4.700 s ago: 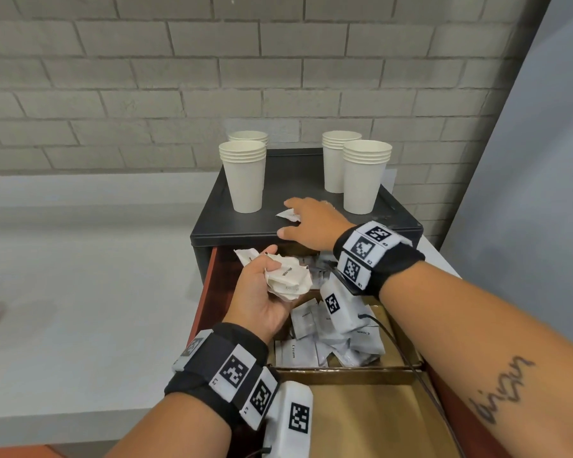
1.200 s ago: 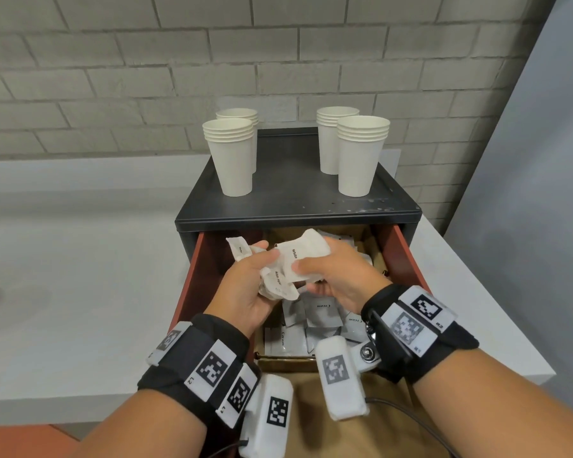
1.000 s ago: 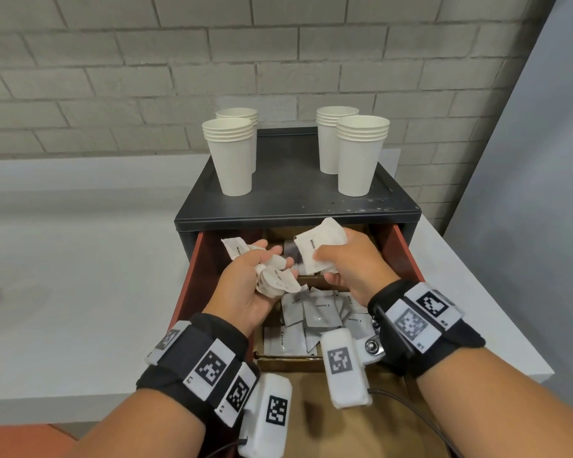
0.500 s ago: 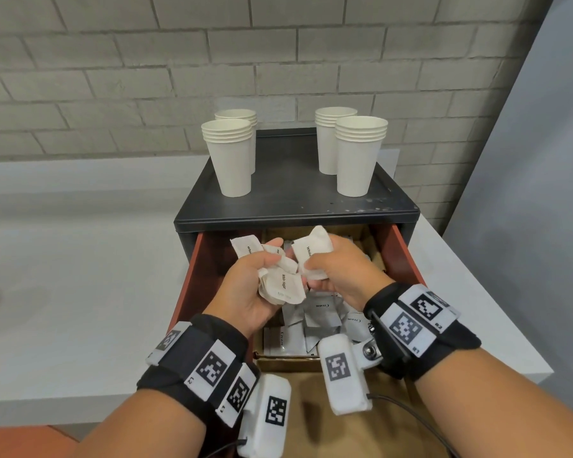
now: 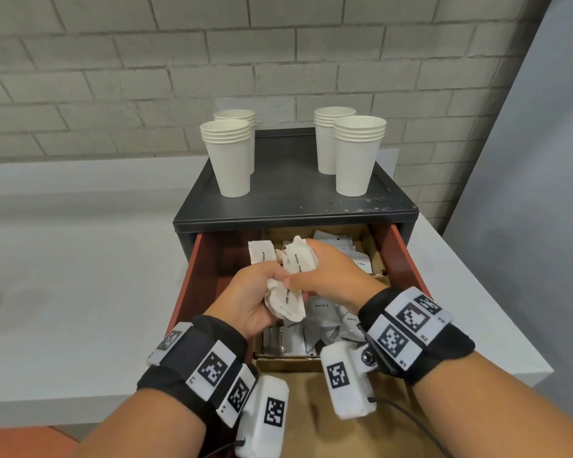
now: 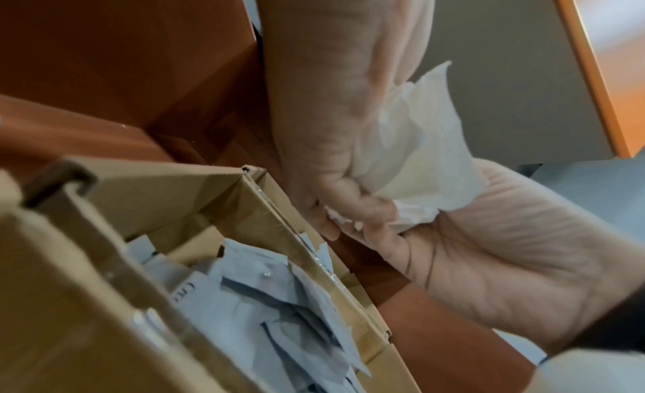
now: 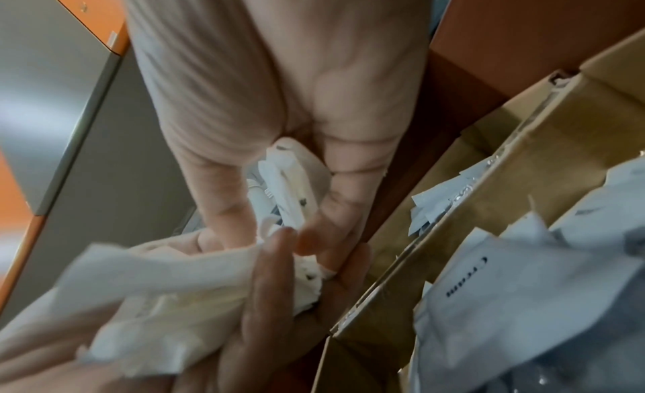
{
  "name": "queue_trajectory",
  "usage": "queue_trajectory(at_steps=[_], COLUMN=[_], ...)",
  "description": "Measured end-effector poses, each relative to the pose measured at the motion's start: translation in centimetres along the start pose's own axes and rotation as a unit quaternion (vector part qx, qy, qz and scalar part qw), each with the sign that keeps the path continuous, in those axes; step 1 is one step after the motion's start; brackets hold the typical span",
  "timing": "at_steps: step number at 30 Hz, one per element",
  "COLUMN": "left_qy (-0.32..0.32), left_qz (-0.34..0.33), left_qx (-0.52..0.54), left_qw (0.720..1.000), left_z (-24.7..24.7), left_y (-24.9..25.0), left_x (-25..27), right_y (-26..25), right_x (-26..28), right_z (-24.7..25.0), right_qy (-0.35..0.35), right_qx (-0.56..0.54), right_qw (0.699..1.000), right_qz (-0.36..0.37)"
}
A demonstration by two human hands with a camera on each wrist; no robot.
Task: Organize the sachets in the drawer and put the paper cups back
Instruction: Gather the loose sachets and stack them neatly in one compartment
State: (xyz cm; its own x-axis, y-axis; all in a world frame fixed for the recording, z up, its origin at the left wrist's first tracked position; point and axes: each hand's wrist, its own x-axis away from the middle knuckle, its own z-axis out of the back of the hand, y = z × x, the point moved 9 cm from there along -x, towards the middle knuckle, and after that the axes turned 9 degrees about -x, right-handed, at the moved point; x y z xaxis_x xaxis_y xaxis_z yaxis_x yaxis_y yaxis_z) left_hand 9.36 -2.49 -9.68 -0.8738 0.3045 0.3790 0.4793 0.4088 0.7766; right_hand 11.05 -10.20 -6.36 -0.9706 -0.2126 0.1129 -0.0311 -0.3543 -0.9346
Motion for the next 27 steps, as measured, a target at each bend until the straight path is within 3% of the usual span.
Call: queue_trajectory(at_steps=[9, 13, 17, 22, 27], left_qy=[-0.008, -0.015, 0.029, 0.073, 0.115], left_qz=[0.031, 0.011, -0.022, -0.06, -0.081], left_qx=[-0.026, -0.01, 0.022, 0.051, 0.015], left_qw=[0.999, 1.0, 0.999, 0.994, 0.99], left_z=[-0.4, -0.6, 0.6, 1.4, 2.5], left_y=[-0.7, -0.2, 0.7, 1.6, 2.1], left_x=[0.3, 0.2, -0.3, -0.3, -0.4], right_y=[0.5, 0.5, 1.3, 2.4, 2.9], right_x=[-0.2, -0.2, -0.3, -0.2, 0.4], right_z=[1.0, 2.3, 3.8, 3.0, 0.9], right_qy=[0.059, 0.101, 0.143, 0.104, 0.026], right_qx=[0.094, 0.038, -0.07, -0.193, -0.294], right_qw=[0.994, 0.994, 0.986, 0.97, 0.943], right_qz=[-0.004, -0.008, -0.047, -0.106, -0.156])
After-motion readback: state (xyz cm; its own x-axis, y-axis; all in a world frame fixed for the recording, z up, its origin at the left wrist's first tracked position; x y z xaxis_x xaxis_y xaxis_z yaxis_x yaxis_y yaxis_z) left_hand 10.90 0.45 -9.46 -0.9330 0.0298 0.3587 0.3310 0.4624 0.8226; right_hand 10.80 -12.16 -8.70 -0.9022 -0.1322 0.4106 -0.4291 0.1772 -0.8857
